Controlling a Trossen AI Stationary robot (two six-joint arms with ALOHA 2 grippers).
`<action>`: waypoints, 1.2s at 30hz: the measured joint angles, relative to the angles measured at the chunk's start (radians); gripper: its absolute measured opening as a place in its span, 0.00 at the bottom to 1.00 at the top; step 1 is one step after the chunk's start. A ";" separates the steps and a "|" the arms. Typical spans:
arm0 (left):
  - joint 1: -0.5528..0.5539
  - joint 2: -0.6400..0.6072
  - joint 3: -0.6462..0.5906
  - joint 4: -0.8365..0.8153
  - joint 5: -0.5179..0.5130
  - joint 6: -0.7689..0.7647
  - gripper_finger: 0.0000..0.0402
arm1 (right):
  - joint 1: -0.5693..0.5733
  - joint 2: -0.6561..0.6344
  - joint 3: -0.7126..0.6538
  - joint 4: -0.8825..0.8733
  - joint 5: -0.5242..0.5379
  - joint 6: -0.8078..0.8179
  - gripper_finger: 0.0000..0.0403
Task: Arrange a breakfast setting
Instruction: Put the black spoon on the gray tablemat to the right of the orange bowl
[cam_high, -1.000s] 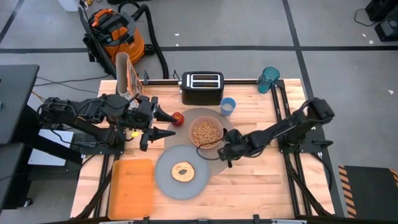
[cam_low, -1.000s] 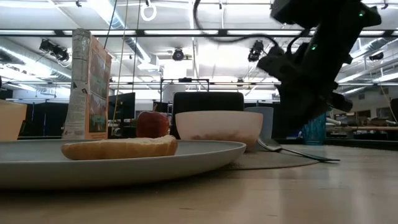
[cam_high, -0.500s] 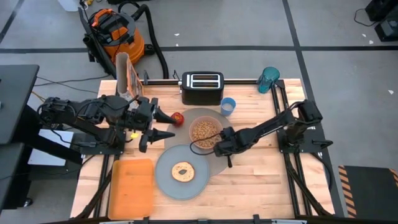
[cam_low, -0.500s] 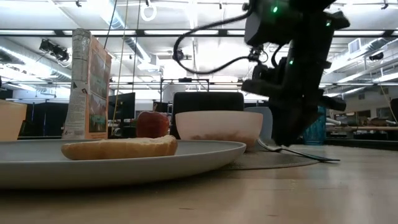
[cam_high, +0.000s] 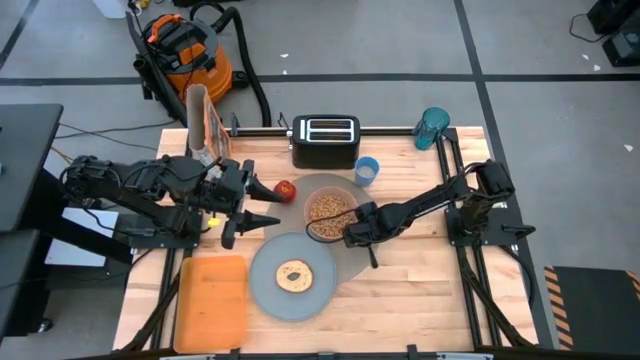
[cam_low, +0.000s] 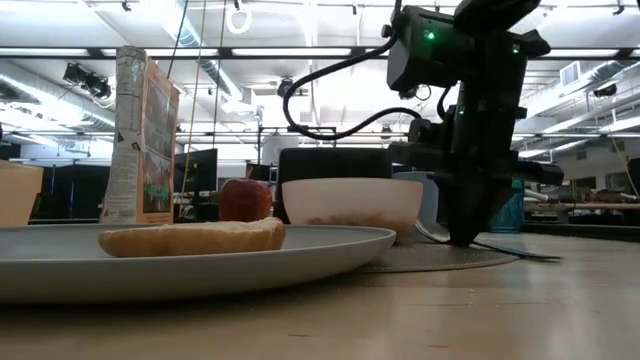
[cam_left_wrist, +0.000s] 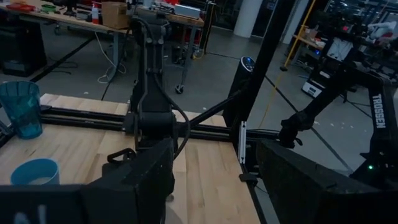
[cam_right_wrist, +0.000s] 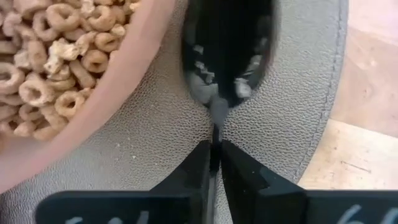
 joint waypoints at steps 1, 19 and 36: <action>0.000 0.000 0.000 0.000 0.000 0.001 0.59 | 0.000 0.000 0.000 -0.001 -0.004 0.011 0.09; 0.000 0.000 0.000 0.000 0.001 0.001 0.59 | -0.051 -0.009 0.000 -0.021 -0.077 0.177 0.07; 0.000 0.000 0.000 0.000 0.036 0.019 0.59 | -0.080 -0.009 -0.001 -0.022 -0.088 0.187 0.11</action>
